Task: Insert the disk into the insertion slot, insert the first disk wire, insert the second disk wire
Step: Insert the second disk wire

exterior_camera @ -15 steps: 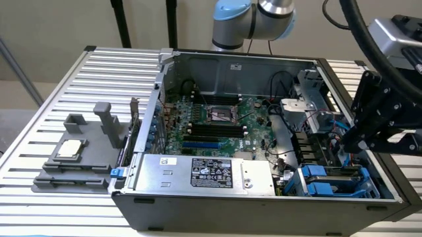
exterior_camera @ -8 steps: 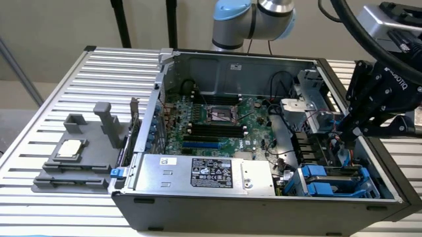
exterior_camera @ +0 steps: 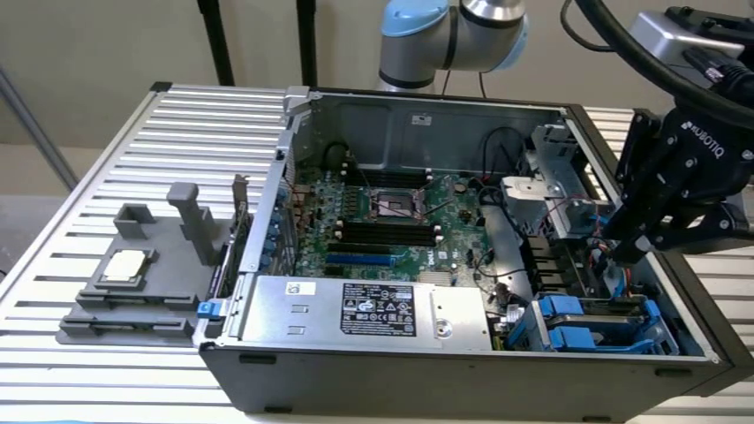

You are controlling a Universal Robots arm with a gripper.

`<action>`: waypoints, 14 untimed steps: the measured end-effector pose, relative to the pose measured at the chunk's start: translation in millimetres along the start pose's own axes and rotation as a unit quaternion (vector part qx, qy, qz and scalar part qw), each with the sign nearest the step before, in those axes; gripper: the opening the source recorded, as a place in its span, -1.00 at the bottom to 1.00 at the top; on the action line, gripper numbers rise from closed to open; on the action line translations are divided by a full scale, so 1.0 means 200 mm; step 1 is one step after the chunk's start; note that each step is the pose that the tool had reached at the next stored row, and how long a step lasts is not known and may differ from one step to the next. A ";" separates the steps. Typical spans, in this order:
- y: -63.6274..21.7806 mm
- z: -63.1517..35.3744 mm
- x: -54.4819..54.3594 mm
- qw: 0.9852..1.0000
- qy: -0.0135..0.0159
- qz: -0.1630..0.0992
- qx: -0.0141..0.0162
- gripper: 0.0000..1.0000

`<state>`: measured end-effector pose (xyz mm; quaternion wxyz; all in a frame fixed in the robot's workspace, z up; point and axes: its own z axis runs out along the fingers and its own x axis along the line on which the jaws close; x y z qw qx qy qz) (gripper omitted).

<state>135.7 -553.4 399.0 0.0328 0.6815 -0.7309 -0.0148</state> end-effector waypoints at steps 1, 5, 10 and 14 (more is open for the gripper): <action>-0.006 0.004 0.00 1.000 0.002 0.000 0.000 -0.35; -0.017 0.023 -0.03 1.000 0.009 0.001 0.001 -0.35; -0.027 0.045 -0.06 1.000 0.020 0.001 0.001 -0.35; -0.032 0.063 -0.07 1.000 0.030 0.002 0.002 -0.35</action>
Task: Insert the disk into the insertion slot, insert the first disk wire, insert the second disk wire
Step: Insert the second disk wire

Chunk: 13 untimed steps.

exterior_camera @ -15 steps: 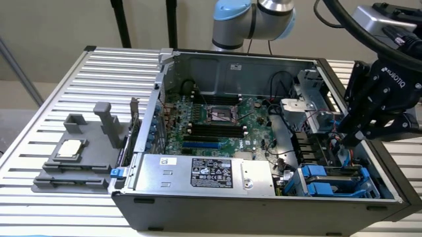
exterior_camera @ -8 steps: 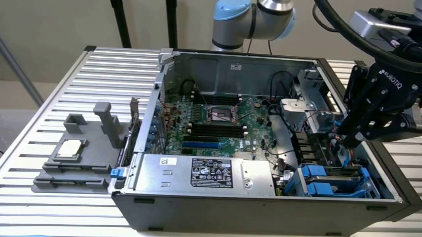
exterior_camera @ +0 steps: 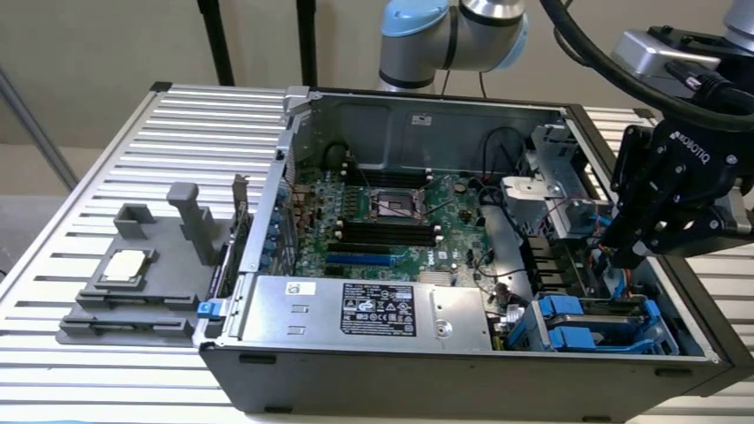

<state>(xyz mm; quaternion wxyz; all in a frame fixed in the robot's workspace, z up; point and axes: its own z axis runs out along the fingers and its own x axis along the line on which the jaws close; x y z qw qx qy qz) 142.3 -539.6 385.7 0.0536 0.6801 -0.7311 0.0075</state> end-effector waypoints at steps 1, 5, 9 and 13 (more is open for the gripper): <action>0.000 0.004 -0.01 1.000 0.001 0.000 0.000 -0.35; -0.002 0.010 -0.03 1.000 0.005 0.000 0.000 -0.35; -0.005 0.012 -0.06 1.000 0.010 0.001 0.001 -0.39; -0.007 0.016 -0.07 1.000 0.013 0.001 0.001 -0.58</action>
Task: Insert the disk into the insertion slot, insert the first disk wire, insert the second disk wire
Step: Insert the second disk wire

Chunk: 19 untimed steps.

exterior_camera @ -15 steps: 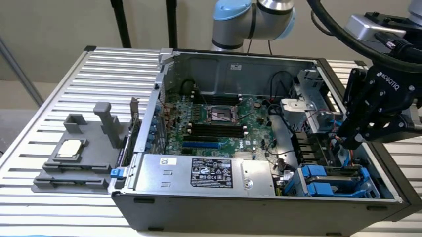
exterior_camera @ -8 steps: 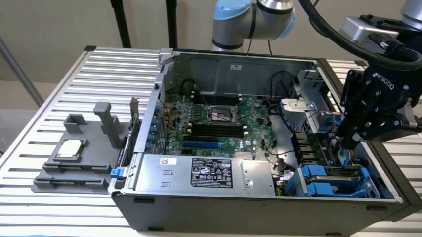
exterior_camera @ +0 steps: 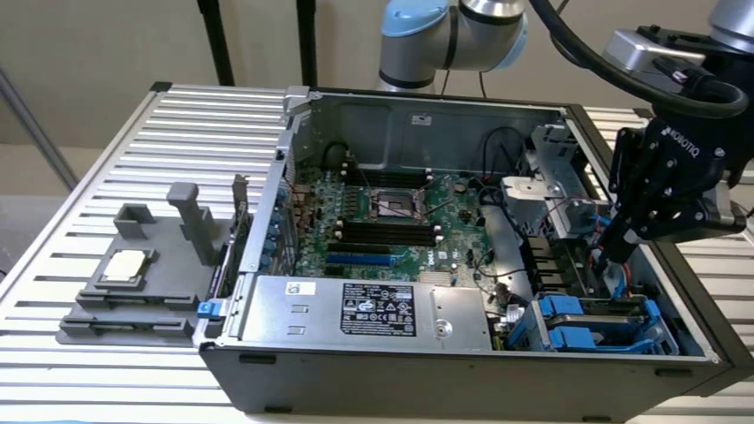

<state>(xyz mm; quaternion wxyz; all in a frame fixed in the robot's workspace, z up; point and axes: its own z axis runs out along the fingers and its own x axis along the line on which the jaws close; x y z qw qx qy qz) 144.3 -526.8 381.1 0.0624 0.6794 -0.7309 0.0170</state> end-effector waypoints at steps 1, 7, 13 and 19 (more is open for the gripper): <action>0.000 0.001 0.00 1.000 0.000 0.000 0.000 -0.66; 0.016 0.008 0.00 1.000 0.000 0.000 0.000 -0.67; 0.055 0.028 0.05 1.000 -0.007 -0.001 0.004 -0.67; 0.050 0.065 0.13 1.000 -0.024 -0.002 0.008 -0.67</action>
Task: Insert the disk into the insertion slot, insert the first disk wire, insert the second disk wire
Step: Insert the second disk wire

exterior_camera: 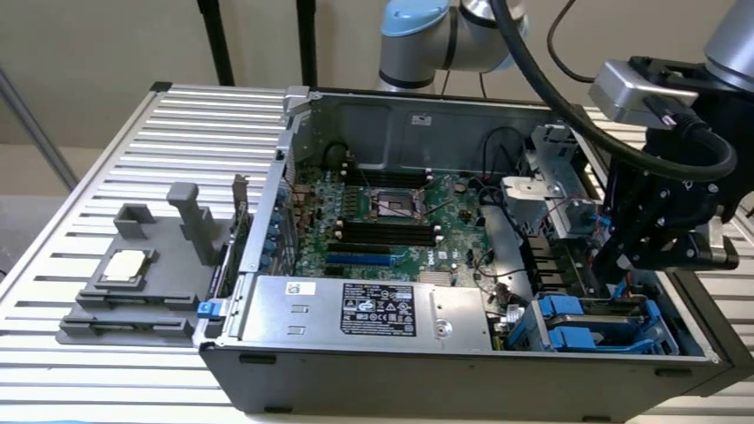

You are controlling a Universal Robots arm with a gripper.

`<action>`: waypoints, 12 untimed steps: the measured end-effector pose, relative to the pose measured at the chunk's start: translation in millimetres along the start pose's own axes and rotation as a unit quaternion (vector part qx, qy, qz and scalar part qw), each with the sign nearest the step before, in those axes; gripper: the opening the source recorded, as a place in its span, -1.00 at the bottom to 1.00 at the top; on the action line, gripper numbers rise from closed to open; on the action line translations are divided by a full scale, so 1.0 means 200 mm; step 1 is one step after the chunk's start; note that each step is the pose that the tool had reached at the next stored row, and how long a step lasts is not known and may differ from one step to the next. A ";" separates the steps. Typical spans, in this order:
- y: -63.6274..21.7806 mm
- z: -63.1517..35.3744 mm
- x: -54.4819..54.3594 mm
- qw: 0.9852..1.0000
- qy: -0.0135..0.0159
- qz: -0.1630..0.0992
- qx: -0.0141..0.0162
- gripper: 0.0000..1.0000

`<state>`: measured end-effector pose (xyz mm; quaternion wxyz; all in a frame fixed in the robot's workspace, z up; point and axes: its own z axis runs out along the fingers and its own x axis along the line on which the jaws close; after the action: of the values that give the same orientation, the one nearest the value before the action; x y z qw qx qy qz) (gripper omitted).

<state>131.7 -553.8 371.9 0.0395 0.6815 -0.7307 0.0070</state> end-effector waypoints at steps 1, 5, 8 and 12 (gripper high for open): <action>0.000 0.004 0.01 1.000 -0.003 -0.001 0.001 -0.67; 0.001 0.026 0.04 1.000 -0.013 -0.004 0.004 -0.67; 0.002 0.042 0.07 1.000 -0.020 -0.006 0.006 -0.67; 0.005 0.065 0.10 0.999 -0.030 -0.011 0.009 -0.67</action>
<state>128.8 -574.0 360.4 0.0117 0.6896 -0.7240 -0.0076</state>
